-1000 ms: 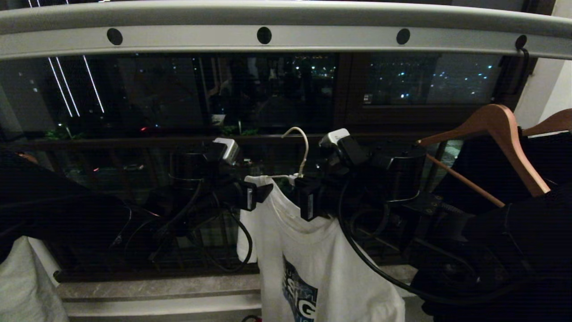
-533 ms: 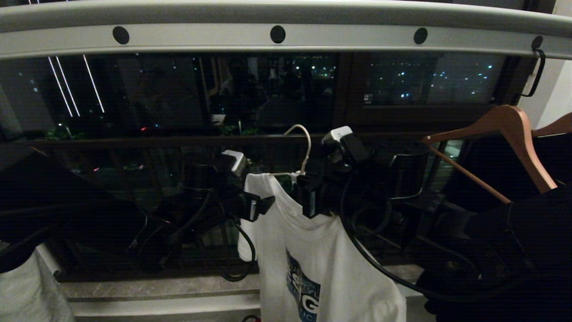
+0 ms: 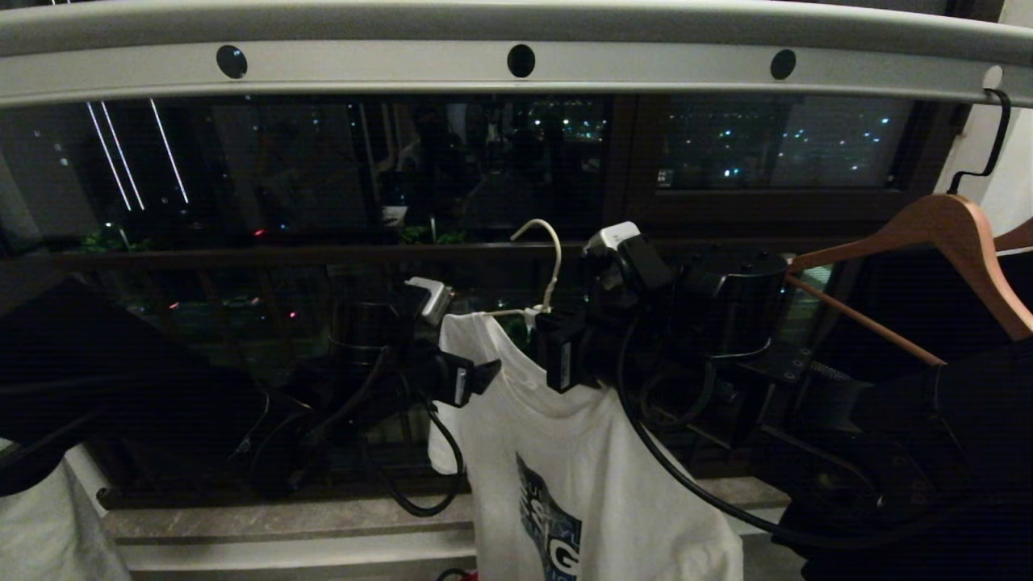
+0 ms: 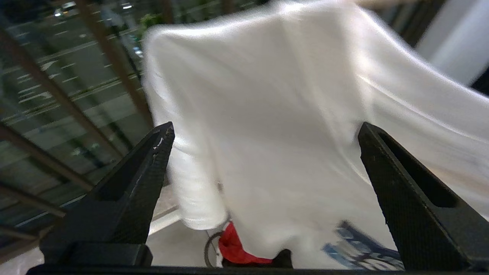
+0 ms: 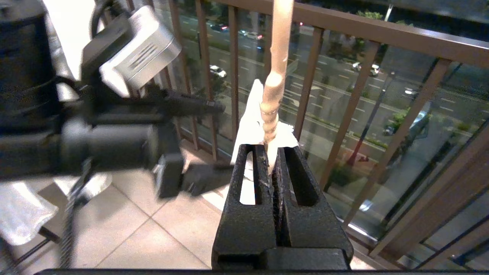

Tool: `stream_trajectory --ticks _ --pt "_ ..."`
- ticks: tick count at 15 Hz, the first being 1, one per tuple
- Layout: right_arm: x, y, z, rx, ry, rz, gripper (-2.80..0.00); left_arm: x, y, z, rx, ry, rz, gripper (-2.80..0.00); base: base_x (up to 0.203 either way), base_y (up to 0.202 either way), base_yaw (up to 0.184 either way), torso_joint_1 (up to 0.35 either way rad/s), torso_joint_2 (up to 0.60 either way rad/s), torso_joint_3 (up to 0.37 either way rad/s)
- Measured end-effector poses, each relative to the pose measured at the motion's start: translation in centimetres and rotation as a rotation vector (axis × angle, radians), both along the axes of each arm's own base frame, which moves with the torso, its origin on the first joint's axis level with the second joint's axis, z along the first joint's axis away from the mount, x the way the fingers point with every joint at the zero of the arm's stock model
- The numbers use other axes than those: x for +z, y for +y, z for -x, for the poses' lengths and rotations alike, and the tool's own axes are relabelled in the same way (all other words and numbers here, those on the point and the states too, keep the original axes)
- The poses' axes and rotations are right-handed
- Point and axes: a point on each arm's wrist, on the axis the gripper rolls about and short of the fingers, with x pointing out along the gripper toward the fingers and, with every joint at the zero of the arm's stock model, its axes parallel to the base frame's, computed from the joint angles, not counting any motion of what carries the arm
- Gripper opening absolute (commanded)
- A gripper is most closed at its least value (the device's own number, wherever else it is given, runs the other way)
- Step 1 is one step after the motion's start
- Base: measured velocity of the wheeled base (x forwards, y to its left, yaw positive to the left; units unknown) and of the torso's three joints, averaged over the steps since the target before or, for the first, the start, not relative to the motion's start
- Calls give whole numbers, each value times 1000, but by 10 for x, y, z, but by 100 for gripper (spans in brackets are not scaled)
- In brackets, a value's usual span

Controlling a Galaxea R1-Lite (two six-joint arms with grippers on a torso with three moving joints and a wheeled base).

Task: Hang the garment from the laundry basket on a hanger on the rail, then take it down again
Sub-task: Take the clothes off the clothes rack

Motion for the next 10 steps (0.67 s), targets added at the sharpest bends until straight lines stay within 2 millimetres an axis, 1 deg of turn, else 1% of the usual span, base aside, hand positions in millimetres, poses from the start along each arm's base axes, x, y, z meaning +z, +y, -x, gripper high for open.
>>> stream_trajectory --ticks 4,8,10 --pt "0 0 0 0 -2 -2 -280 5 -6 13 -32 -5 2 0 0 0 0 0 0 0" --pt "0 0 0 -1 -1 -1 -280 8 -7 15 -32 -18 6 0 0 0 0 0 0 0" --pt "0 1 1 3 -1 -1 -280 7 -8 12 -26 -23 4 0 0 0 0 0 0 0"
